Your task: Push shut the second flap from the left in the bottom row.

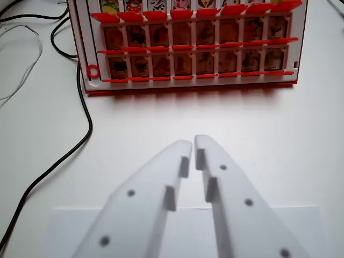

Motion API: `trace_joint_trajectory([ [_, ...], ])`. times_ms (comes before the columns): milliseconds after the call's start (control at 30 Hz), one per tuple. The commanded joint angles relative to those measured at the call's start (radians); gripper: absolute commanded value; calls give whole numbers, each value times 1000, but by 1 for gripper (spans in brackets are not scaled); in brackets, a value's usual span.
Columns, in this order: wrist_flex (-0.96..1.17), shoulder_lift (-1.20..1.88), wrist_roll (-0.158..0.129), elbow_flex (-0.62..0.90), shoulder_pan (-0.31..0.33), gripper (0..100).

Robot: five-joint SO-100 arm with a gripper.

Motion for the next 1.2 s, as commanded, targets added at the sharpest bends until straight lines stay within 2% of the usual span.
trace_joint_trajectory([
  [0, 44, 2, -17, -44, -20, 0],
  [900, 51, 2, -18, -41, -20, 0],
  [1167, 20, -26, -29, -20, -31, 0],
])
